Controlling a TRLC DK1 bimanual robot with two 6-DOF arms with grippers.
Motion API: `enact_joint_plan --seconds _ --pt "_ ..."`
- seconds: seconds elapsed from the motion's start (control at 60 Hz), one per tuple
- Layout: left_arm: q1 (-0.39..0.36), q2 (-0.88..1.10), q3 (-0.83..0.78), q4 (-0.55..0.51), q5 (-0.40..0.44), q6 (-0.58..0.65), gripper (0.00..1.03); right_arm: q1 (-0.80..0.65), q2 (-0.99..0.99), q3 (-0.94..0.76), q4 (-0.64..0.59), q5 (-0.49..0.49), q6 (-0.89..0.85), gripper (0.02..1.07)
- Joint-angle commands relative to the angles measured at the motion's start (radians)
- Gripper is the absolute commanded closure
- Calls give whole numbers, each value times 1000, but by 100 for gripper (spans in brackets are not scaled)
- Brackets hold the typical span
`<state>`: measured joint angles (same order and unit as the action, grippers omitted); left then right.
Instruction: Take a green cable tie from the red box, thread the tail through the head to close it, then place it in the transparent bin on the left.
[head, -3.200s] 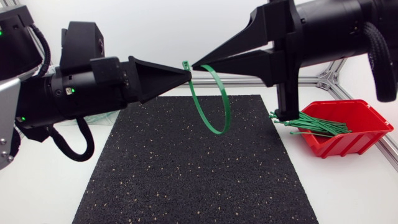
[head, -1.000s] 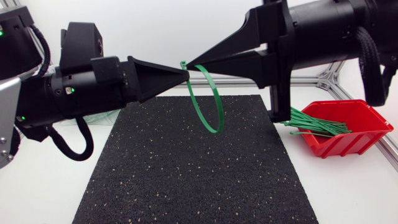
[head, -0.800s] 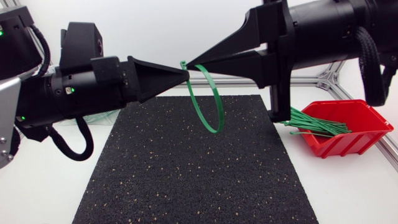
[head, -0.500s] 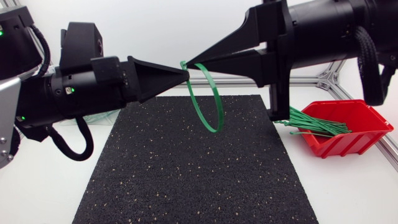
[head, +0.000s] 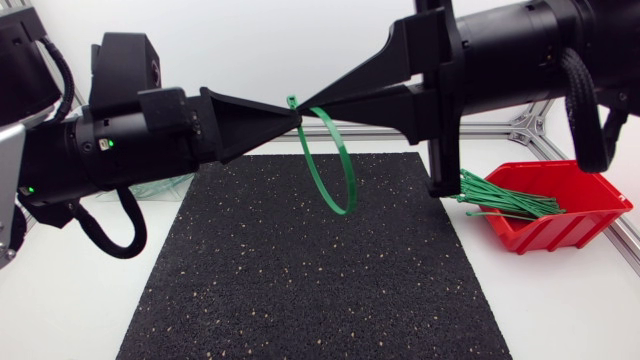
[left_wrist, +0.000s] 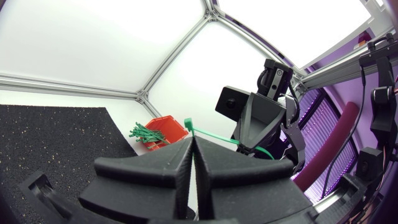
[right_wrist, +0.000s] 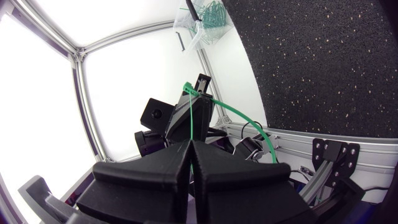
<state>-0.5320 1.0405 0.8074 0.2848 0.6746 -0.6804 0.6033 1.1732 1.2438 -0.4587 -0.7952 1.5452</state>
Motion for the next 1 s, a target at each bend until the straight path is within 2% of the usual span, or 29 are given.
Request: enact_joint_plan --seconds 0.0,0.45,0.7,0.983 --pt "-2 -14 4 4 14 5 100 6 22 -18 17 10 35 101" --pt "-20 -28 -1 1 14 31 100 -11 72 -26 32 10 18 101" --pt "-20 -51 -7 1 10 36 100 -77 45 -40 29 8 19 101" --pt "-29 -53 -8 -3 10 50 100 -66 55 -24 28 -10 19 101"
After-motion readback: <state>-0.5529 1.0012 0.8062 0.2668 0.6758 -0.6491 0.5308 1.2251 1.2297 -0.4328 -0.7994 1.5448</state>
